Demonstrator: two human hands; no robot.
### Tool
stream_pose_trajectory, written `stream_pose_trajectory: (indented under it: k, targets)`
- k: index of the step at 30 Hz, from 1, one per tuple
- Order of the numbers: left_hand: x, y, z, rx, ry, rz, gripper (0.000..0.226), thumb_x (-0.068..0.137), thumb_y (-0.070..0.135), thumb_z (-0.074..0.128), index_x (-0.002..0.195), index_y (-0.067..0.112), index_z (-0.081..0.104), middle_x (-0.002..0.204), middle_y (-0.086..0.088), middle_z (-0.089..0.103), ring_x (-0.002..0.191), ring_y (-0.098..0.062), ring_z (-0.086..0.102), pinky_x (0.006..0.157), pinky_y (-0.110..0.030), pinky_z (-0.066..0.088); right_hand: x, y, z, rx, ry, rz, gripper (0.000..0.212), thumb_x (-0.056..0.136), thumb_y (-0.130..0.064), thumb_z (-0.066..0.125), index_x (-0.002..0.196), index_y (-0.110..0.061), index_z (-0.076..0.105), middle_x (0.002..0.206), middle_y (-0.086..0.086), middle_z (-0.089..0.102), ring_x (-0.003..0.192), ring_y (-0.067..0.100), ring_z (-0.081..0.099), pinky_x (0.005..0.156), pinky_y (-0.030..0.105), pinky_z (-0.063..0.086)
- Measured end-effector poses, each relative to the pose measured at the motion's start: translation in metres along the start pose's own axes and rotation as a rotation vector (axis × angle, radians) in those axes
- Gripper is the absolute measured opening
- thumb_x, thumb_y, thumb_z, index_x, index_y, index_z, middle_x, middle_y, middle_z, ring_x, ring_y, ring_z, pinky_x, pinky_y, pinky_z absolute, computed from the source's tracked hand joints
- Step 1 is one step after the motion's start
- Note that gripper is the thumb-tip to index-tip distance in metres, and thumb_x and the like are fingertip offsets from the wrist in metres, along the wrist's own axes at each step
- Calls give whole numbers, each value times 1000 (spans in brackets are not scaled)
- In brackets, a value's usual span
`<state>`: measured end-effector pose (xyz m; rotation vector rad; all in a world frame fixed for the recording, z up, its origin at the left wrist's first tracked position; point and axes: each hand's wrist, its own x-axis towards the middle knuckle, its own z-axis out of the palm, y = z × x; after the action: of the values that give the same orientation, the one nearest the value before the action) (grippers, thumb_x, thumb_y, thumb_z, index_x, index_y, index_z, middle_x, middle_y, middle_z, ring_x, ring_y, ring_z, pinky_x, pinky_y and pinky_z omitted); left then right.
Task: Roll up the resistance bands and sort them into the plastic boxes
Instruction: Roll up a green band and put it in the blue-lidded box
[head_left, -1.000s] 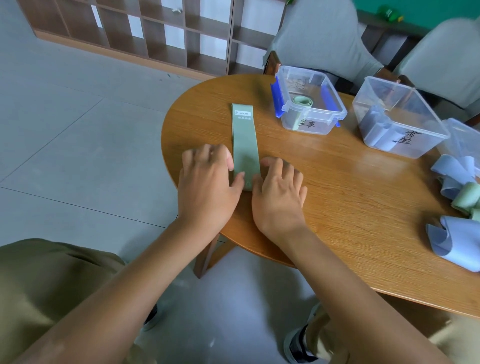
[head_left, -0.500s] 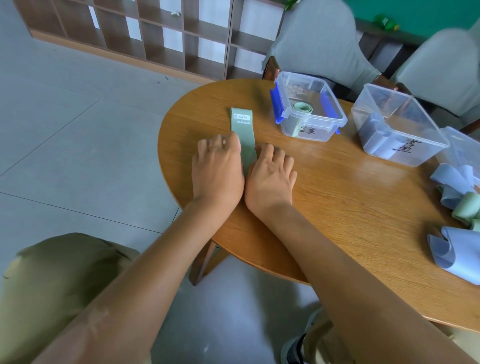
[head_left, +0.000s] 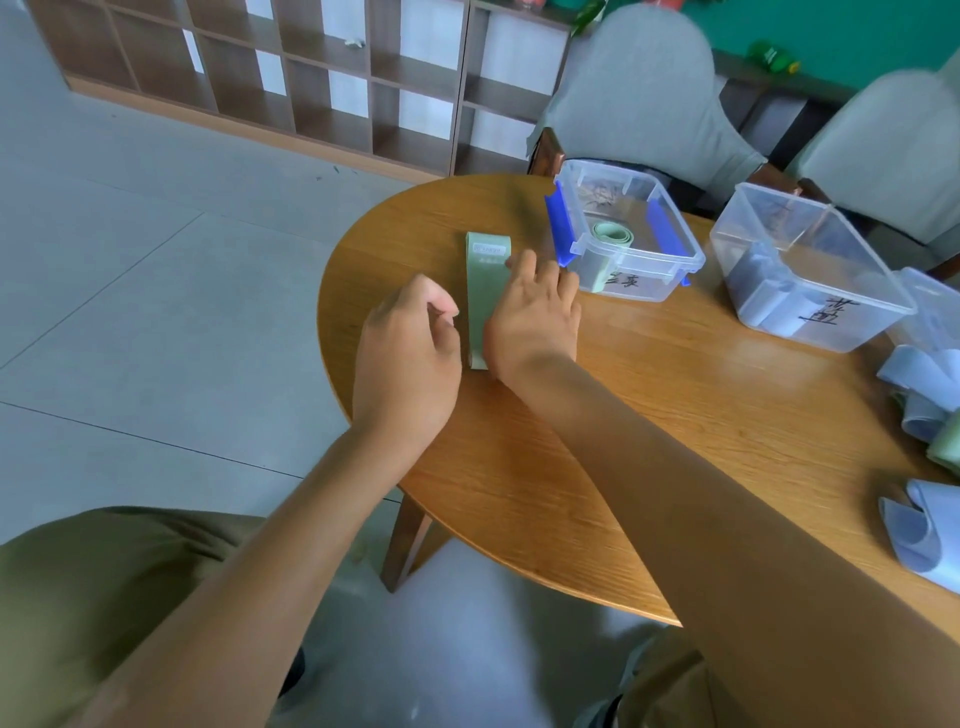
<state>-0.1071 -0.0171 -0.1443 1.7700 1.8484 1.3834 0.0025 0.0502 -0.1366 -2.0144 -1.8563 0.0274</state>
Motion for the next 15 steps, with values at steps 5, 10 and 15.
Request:
stream_pose_trajectory:
  k: [5,10,15]
  targets:
    - [-8,-1,-4,35,-39,8,24,94,3,53,110,16,64,110,1,69,107,-15,60,76,-17,41,22,-5,8,-97,60,-24,48,85,-1,48,130,-17,39,132,8,44,126,30,36,102,38,36]
    - [-7,-3,-3,58,-60,10,24,93,5,58,114,16,64,114,1,69,110,-15,60,72,-9,35,38,-12,10,-170,89,-45,43,89,-2,49,128,-15,38,133,9,43,127,30,36,99,38,38]
    - [-3,-4,4,52,-152,49,25,92,18,70,117,17,64,114,3,69,110,-13,60,77,-14,41,47,-13,14,-146,86,-2,37,93,-6,43,129,-15,38,133,9,45,127,30,36,99,39,40]
